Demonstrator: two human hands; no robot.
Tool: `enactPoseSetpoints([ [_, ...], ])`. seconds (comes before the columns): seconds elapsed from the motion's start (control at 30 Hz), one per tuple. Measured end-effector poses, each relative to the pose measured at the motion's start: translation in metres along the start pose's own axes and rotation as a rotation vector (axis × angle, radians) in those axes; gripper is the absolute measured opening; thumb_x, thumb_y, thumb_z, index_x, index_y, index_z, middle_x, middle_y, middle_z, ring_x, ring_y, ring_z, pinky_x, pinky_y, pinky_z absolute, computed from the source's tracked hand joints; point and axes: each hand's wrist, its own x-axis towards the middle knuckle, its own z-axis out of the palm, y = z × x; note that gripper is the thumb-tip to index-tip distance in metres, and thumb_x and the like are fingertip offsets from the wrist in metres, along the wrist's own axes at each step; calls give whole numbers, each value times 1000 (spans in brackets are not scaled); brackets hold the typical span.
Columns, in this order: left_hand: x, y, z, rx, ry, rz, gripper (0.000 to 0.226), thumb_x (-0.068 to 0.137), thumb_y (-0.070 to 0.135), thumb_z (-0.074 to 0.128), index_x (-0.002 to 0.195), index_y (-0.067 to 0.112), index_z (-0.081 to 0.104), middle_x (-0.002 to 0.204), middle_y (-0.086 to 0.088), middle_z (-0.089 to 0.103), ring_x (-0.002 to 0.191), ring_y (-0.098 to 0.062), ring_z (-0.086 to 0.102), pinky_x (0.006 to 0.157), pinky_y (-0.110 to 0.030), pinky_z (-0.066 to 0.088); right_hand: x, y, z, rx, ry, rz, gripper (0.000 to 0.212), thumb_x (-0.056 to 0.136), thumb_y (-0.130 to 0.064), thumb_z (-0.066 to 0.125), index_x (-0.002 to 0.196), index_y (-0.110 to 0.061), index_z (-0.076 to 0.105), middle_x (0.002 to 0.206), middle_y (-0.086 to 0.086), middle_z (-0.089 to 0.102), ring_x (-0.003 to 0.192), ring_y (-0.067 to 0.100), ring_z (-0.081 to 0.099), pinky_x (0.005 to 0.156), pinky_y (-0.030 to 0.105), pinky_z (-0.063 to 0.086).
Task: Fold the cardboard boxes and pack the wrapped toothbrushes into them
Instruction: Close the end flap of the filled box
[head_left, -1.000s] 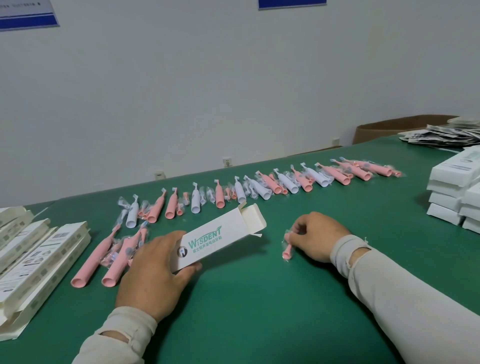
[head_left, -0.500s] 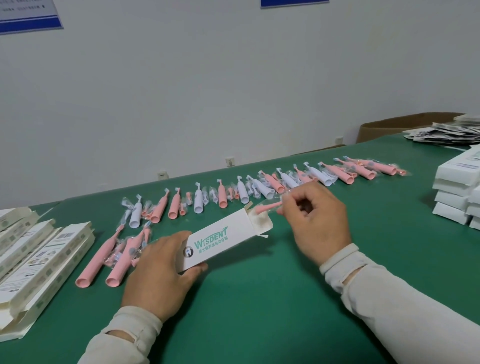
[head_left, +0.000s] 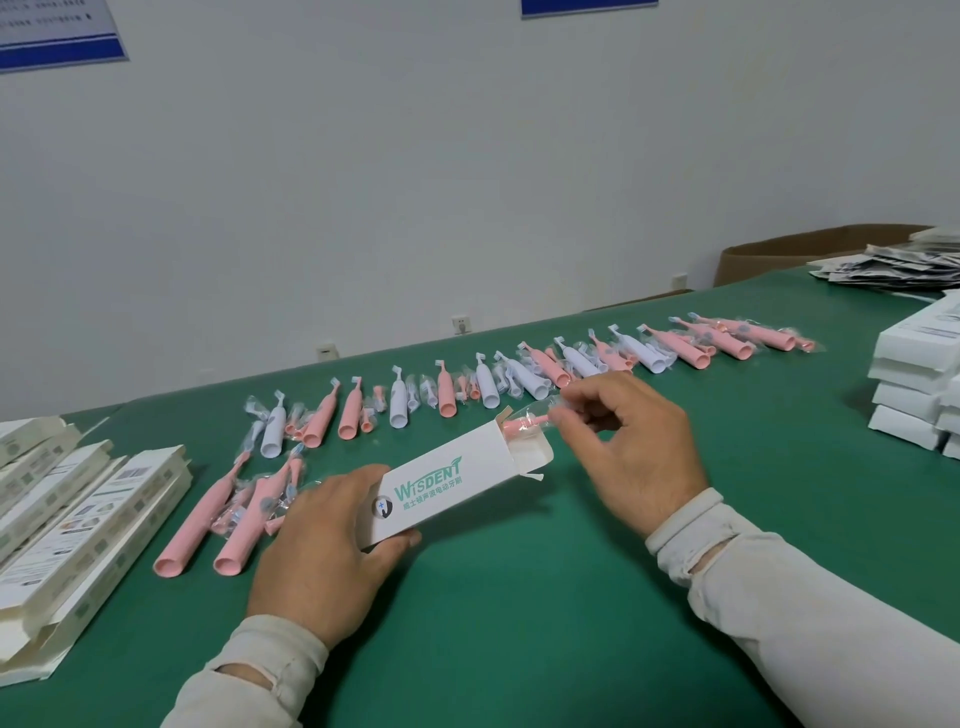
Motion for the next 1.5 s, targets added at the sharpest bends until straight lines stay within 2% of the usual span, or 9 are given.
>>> enactPoseSetpoints([
  [0.13, 1, -3, 0, -12, -8, 3, 56, 77, 54, 75, 126, 48, 48, 110, 26, 52, 106, -10, 49, 83, -35, 45, -1, -1, 3, 58, -30, 12, 12, 86, -13, 75, 86, -23, 71, 92, -16, 59, 82, -2, 60, 73, 5, 46],
  [0.27, 1, -4, 0, -12, 8, 7, 56, 77, 54, 75, 126, 47, 49, 107, 26, 51, 103, -10, 48, 78, -33, 40, -3, 0, 4, 124, -87, 79, 18, 85, -16, 76, 78, -32, 71, 82, -16, 65, 78, 3, 61, 68, 9, 44],
  [0.57, -1, 2, -2, -27, -24, 58, 54, 77, 53, 75, 125, 48, 49, 112, 25, 55, 106, -10, 48, 85, -35, 44, -7, -4, 4, 191, -207, 145, 20, 87, -15, 73, 82, -35, 73, 80, -18, 70, 67, -2, 57, 66, 9, 42],
  [0.77, -1, 6, -2, -57, -20, 96, 54, 77, 49, 77, 125, 45, 52, 115, 24, 56, 106, -10, 48, 86, -34, 43, -14, -16, 14, 39, -255, 23, 16, 88, -19, 64, 86, -34, 58, 83, -11, 62, 80, 9, 59, 74, 33, 53],
  [0.9, -1, 5, -2, -80, -41, 121, 56, 76, 51, 77, 125, 46, 52, 116, 25, 57, 107, -9, 48, 89, -35, 44, -13, -15, 9, 77, -339, 29, 22, 89, -11, 60, 87, -33, 55, 81, -9, 62, 76, 7, 57, 72, 29, 48],
  [1.03, -2, 2, 0, -106, -81, 140, 59, 74, 51, 80, 126, 48, 52, 112, 35, 51, 108, -6, 48, 89, -33, 43, -10, -10, 6, 174, -429, 120, 24, 86, -17, 71, 85, -34, 54, 80, -10, 65, 71, 2, 58, 71, 23, 47],
  [1.23, -2, 4, -1, -111, -68, 183, 60, 74, 49, 81, 127, 47, 52, 114, 36, 51, 109, -5, 48, 88, -32, 44, -3, -3, 0, 26, -244, 65, 32, 70, -41, 72, 94, -40, 52, 91, -21, 54, 83, 2, 48, 70, 11, 38],
  [1.4, -4, 5, 1, -100, -97, 234, 62, 72, 46, 84, 124, 53, 50, 114, 39, 51, 110, -5, 49, 87, -31, 44, -7, 5, 2, 76, -563, 248, 35, 77, -26, 80, 96, -45, 58, 100, -19, 59, 85, 2, 59, 73, 20, 50],
  [1.5, 0, 0, 3, -111, -78, 202, 60, 73, 50, 82, 125, 50, 51, 113, 38, 50, 108, -4, 48, 88, -30, 42, 1, 6, -4, 195, -553, 227, 29, 87, -20, 72, 100, -44, 61, 100, -21, 66, 83, 0, 61, 79, 18, 50],
])
